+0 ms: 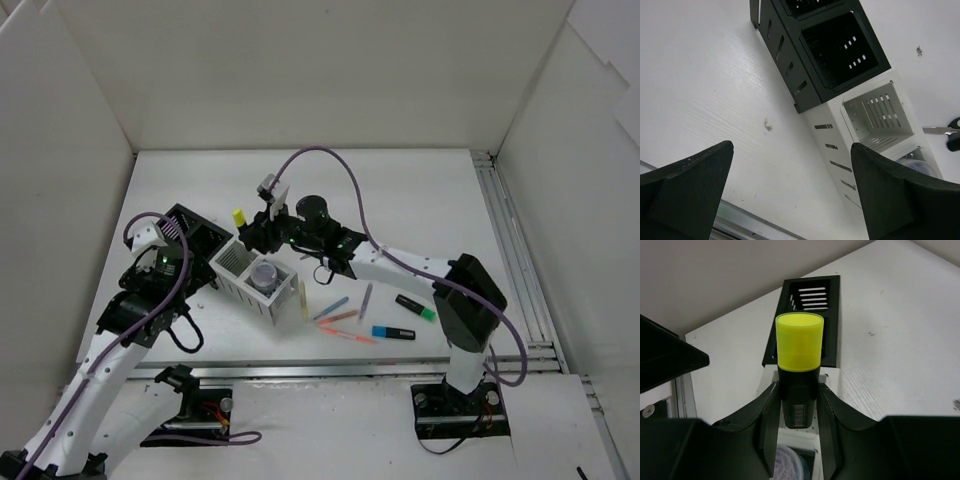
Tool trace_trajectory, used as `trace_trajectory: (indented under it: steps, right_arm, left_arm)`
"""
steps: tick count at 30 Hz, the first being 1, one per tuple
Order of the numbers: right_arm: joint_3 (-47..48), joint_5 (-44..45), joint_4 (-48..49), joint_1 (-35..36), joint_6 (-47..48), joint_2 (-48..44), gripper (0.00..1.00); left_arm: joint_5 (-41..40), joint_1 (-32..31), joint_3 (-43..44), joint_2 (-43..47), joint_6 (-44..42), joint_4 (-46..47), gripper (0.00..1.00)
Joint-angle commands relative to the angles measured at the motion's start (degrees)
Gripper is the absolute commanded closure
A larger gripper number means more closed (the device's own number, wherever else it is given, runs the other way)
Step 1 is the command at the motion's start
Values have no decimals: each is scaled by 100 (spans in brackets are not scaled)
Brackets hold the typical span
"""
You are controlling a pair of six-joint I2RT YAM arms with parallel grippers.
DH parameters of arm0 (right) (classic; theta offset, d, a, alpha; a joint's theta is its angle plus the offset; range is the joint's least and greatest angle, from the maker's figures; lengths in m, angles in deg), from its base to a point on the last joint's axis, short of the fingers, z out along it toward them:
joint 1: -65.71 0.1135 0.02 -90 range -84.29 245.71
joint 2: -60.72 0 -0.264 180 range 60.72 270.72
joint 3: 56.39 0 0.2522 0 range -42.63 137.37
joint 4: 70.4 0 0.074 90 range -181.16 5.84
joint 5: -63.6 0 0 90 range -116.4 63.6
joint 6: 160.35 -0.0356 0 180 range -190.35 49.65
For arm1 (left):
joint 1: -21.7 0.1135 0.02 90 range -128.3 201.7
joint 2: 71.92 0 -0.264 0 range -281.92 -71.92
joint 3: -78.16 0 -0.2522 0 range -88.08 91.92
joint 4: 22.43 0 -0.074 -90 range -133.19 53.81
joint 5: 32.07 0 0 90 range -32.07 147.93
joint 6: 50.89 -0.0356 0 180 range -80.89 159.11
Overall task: Sort the stationery into containers
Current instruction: Place the pen in the storage box, then pick up the pen from the center of the board.
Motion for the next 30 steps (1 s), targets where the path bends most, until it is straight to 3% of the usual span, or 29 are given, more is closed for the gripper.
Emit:
trace_trajectory:
  steps: [1, 8, 10, 11, 12, 18, 20, 22, 27, 28, 30]
  right_arm:
    - [455, -520, 1281, 189, 52, 365, 98]
    - [640, -538, 1396, 287, 114, 1034, 94]
    - [605, -555, 1413, 295, 26, 1104, 88]
    - [561, -555, 1422, 295, 8, 1122, 81]
    - [534, -607, 1422, 321, -9, 1113, 60]
    - [376, -617, 1405, 383, 236, 613, 27]
    - [254, -415, 1396, 374, 245, 333, 21]
    - [96, -214, 1396, 366, 333, 139, 3]
    - [-265, 455, 853, 138, 237, -722, 2]
    - [-283, 577, 538, 41, 237, -863, 2]
    - [-135, 1110, -980, -257, 245, -1127, 2]
  left_arm:
    - [212, 75, 27, -232, 34, 103, 1]
    - [449, 75, 0, -163, -107, 253, 1]
    - [450, 75, -8, -66, -134, 279, 1]
    - [458, 75, -26, -31, -142, 279, 1]
    - [485, 75, -26, 48, -177, 305, 1]
    - [669, 75, 149, 154, -406, 428, 1]
    - [818, 75, 202, 145, -616, 533, 0]
    - [1098, 75, 264, 102, -870, 691, 1]
    - [1705, 75, 378, -170, -1363, 990, 1]
    - [1933, 75, 404, -232, -1451, 1095, 1]
    - [2075, -56, 431, -355, -1636, 1271, 0]
